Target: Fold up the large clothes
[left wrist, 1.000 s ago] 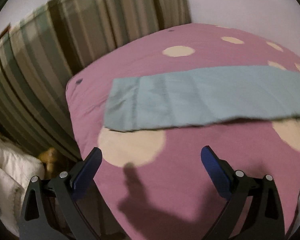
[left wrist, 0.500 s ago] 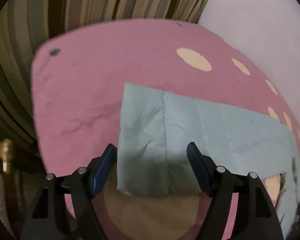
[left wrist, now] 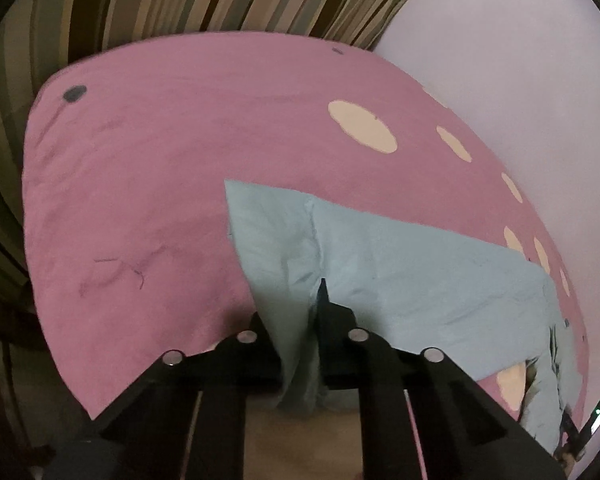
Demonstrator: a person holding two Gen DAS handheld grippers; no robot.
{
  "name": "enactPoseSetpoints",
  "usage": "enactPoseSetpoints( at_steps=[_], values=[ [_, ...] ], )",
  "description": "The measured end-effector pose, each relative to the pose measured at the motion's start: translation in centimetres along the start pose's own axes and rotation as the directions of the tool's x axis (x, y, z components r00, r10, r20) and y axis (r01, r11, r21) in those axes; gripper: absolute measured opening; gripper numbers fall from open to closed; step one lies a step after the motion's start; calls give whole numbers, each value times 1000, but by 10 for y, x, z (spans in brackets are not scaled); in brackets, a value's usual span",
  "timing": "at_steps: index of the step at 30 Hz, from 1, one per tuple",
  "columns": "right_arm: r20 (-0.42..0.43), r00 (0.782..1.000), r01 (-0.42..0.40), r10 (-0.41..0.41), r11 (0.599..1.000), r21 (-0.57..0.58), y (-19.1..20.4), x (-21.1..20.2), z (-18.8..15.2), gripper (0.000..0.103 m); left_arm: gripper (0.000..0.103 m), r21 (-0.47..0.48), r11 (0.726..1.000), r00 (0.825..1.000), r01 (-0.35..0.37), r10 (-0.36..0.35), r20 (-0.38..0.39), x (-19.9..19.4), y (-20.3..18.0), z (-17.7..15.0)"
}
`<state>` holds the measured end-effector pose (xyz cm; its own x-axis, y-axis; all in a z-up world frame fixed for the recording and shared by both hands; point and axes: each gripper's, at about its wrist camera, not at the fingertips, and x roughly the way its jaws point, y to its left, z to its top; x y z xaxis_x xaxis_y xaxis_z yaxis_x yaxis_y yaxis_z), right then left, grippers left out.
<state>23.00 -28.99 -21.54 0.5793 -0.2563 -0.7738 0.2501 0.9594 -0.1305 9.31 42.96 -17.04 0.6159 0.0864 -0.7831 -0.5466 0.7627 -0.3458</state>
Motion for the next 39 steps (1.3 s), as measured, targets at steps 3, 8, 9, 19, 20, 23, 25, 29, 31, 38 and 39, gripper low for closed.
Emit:
enactPoseSetpoints(
  at_steps=[3, 8, 9, 19, 20, 23, 25, 29, 31, 38, 39],
  values=[
    [0, 1000, -1, 1, 1000, 0, 0, 0, 0, 52, 9, 44, 999, 999, -13, 12, 30, -13, -26, 3],
    [2, 1000, -7, 7, 1000, 7, -1, -1, -1, 52, 8, 163, 986, 998, 37, -46, 53, -31, -102, -2],
    [3, 1000, -9, 9, 1000, 10, -1, -1, -1, 52, 8, 203, 978, 997, 52, -64, 51, -33, -125, -6],
    [8, 1000, -23, 23, 999, 28, -2, -2, -2, 52, 8, 469, 840, 961, 274, -259, -97, -18, -331, -69],
    [8, 1000, -27, 26, 999, 31, -2, -2, -2, 52, 8, 494, 819, 956, 292, -269, -119, -13, -356, -79],
    [9, 999, -35, 34, 999, 41, -3, -2, -3, 52, 8, 565, 767, 952, 304, -267, -150, 0, -411, -104],
    [11, 999, -42, 42, 998, 47, -4, -2, -4, 52, 8, 605, 738, 954, 299, -254, -161, 7, -437, -121],
    [12, 999, -51, 50, 997, 55, -4, -2, -5, 52, 8, 650, 697, 953, 303, -217, -212, 28, -479, -158],
    [14, 998, -56, 55, 997, 60, -4, -3, -5, 52, 8, 665, 685, 955, 297, -198, -222, 37, -492, -172],
    [18, 996, -83, 82, 993, 81, -8, -3, -7, 53, 8, 683, 663, 948, 308, -155, -277, 61, -522, -214],
    [18, 996, -87, 85, 993, 84, -8, -3, -7, 53, 8, 689, 655, 948, 310, -155, -279, 63, -527, -220]
  ],
)
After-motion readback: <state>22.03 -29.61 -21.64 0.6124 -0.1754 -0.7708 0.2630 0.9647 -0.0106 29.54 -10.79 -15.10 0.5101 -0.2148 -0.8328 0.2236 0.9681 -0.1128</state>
